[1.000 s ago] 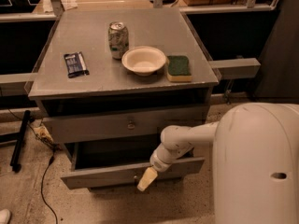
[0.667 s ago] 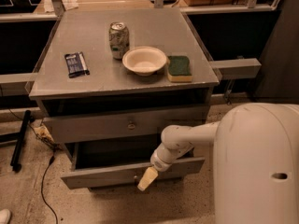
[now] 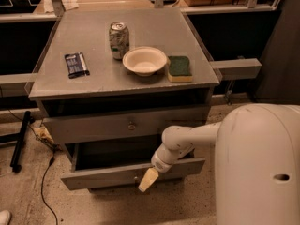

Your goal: Open middle drawer

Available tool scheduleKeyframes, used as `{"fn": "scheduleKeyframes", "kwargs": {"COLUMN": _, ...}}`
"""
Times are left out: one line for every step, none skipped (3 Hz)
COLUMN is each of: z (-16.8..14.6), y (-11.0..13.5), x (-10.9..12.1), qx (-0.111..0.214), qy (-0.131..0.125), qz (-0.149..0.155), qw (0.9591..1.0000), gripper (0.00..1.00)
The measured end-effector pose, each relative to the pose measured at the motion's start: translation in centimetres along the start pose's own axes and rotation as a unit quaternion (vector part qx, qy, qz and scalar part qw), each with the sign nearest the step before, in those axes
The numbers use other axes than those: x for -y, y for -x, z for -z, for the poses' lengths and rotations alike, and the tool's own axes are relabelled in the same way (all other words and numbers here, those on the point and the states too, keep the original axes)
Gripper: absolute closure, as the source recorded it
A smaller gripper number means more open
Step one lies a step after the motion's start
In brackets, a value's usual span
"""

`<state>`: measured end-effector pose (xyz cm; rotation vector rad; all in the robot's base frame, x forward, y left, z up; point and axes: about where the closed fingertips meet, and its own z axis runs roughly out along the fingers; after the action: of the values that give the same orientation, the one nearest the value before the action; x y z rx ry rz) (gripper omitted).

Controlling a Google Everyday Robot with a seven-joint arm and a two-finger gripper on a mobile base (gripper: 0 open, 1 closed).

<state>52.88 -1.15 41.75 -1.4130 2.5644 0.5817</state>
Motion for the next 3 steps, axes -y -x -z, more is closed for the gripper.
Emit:
{"fn": "scheduleKeyframes", "kwargs": {"z": 0.19, "y": -0.34, "x": -0.24, "qx": 0.000, "qy": 0.001, "qz": -0.002, "qw": 1.0000, "gripper": 0.00}}
{"fn": "scheduleKeyframes", "kwargs": {"z": 1.01, "y": -0.68, "x": -0.98, "qx": 0.009, "qy": 0.001, "qz": -0.016, "qw": 0.9998, "gripper": 0.00}}
{"fn": "scheduleKeyframes", "kwargs": {"z": 1.03, "y": -0.62, "x": -0.88, "qx": 0.009, "qy": 0.001, "qz": -0.016, "qw": 0.9998, "gripper": 0.00}}
